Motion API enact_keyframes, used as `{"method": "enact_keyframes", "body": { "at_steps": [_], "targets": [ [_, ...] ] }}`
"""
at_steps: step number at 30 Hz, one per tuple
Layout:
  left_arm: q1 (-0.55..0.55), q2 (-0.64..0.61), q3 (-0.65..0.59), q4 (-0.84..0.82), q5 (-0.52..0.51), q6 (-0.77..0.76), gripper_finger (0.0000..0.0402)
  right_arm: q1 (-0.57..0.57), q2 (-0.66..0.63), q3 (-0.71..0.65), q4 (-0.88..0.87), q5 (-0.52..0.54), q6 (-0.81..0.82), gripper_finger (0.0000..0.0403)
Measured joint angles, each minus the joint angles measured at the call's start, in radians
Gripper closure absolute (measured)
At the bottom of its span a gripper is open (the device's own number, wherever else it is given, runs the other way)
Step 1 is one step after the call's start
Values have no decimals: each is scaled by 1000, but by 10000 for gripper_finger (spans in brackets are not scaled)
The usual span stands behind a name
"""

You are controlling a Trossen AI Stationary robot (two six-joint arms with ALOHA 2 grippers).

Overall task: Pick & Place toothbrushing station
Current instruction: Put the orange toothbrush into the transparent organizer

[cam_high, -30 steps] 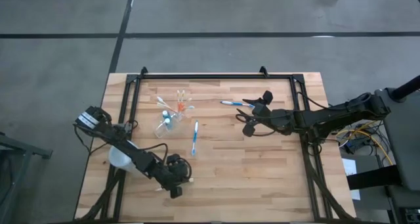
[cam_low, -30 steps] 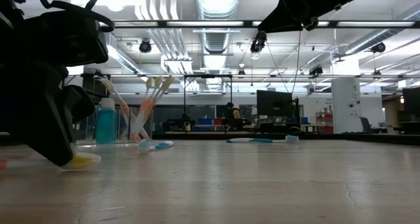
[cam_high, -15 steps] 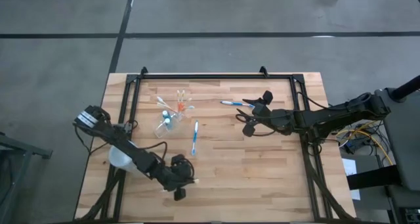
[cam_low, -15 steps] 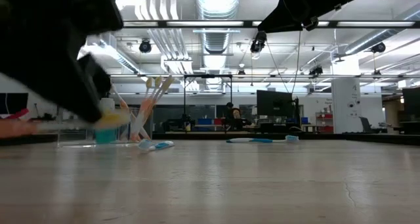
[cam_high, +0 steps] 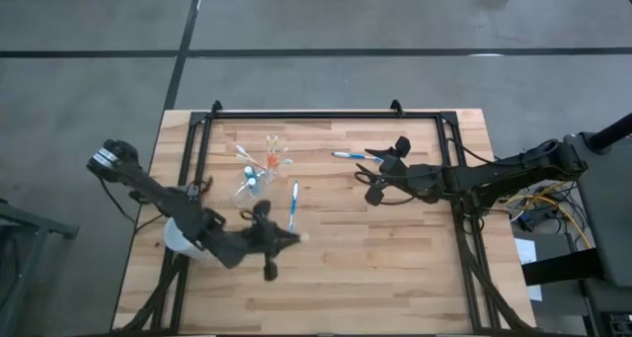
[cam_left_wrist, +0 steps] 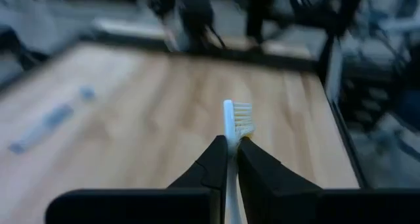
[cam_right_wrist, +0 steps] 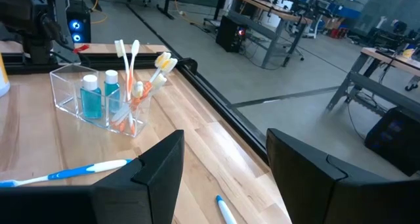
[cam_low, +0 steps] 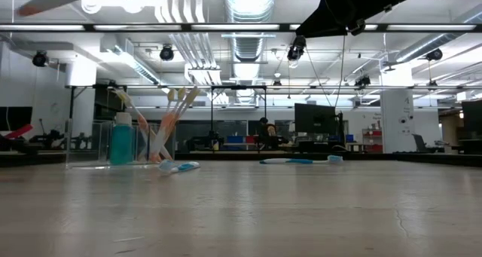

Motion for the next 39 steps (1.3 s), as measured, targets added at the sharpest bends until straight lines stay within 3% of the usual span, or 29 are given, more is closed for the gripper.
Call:
{"method": "enact_keyframes", "body": {
  "at_steps": [5,11,19,26,31,39],
  "targets": [
    [75,-105,2,39,-29,140,375,0,0,0,0,0,0,193],
    [246,-187,0,75,74,237,376,0,0,0,0,0,0,193],
    [474,-200,-1,76,189,273,373,0,0,0,0,0,0,193],
    [556,-210,-16,89,215,360,374,0,0,0,0,0,0,193],
    [609,-251,-102,203,242,381,370,0,0,0,1,0,0,193],
    [767,-393,-296,368,471,317,372,0,0,0,0,0,0,193]
  ]
}}
